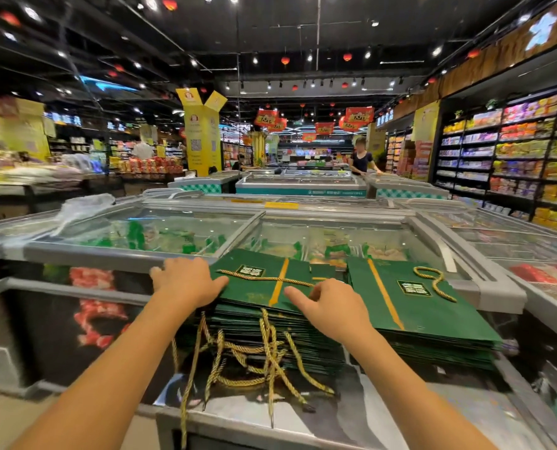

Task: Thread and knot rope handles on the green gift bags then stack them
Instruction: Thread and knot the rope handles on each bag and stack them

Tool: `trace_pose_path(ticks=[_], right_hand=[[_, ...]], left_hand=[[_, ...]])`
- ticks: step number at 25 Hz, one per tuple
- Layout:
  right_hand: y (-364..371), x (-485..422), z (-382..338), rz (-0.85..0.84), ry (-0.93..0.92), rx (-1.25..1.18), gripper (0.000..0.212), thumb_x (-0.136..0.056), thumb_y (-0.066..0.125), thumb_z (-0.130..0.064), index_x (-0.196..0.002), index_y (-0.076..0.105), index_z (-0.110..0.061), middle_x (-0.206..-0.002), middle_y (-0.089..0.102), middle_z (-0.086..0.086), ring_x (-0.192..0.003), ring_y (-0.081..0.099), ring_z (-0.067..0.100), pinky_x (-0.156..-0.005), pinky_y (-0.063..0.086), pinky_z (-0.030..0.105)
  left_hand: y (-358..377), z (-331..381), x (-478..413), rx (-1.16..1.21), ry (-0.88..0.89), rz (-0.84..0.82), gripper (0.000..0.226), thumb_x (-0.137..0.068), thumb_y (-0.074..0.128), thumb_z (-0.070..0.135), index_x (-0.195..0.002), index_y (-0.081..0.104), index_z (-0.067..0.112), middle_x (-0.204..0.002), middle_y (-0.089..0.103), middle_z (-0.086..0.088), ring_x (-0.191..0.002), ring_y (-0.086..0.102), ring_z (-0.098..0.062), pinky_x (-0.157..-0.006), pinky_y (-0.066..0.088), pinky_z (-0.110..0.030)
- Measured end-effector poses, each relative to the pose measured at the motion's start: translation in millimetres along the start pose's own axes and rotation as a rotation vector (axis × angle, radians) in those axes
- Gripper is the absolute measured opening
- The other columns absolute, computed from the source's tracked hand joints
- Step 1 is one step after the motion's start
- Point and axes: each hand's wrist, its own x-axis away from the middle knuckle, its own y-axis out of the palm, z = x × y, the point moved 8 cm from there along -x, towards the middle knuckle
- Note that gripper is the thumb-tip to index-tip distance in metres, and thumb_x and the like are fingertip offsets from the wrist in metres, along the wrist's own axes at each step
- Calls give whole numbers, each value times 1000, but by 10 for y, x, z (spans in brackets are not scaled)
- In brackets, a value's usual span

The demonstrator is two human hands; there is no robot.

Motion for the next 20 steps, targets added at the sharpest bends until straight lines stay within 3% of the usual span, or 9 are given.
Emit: trace_pose_path(ticks=[2,5,7,10,12,16,20], right_hand=[[-6,38,-25,18,31,-44,69,-86,53,-76,-56,37,-16,-49,29,-1,-48,37,22,-51,28,31],[-29,111,8,42,84,-193,56,-88,64,-62,-68,48,-11,-61,43,8,-61,47,26,-59,40,40],[-84,173,52,82,110,-311,50,-89,67,-54,-93,64,-5,-80,63,15,-80,62,28,-74,49,42],[-179,287,173,118,160,-500,51,-89,71,-48,-122,63,-10,-97,64,2,-94,62,17,-78,49,31],[-284,374,274,159,179,-592,47,-89,73,-43,-123,62,-12,-98,63,4,-92,62,13,-78,50,28],[-593,630,528,254,181,-666,41,-89,75,-36,-123,62,-17,-103,65,1,-93,62,8,-76,48,21],[-990,999,859,369,172,-639,30,-88,77,-28,-115,65,-23,-100,67,-5,-86,63,-1,-69,47,14]], left_hand=[[28,-63,15,125,3,-11,59,-88,50,72,-74,48,15,-94,64,-9,-108,60,-34,-93,49,-43],[-41,-130,99,238,-25,92,54,-88,54,68,-100,64,15,-110,64,-8,-116,53,-34,-97,42,-46],[-153,-146,194,377,-20,195,50,-91,56,59,-122,66,20,-119,65,-5,-121,51,-34,-101,37,-48],[-272,-86,396,675,33,248,44,-95,58,46,-130,63,20,-127,64,-1,-122,55,-30,-109,35,-49],[-305,-15,520,801,82,273,39,-95,61,40,-127,65,18,-123,66,2,-118,58,-24,-109,38,-48],[-325,248,774,996,212,291,41,-94,67,31,-130,64,11,-117,67,2,-108,60,-13,-92,44,-27],[-217,673,1026,1067,314,248,40,-93,68,34,-130,63,19,-114,66,9,-106,60,-6,-89,43,-23]])
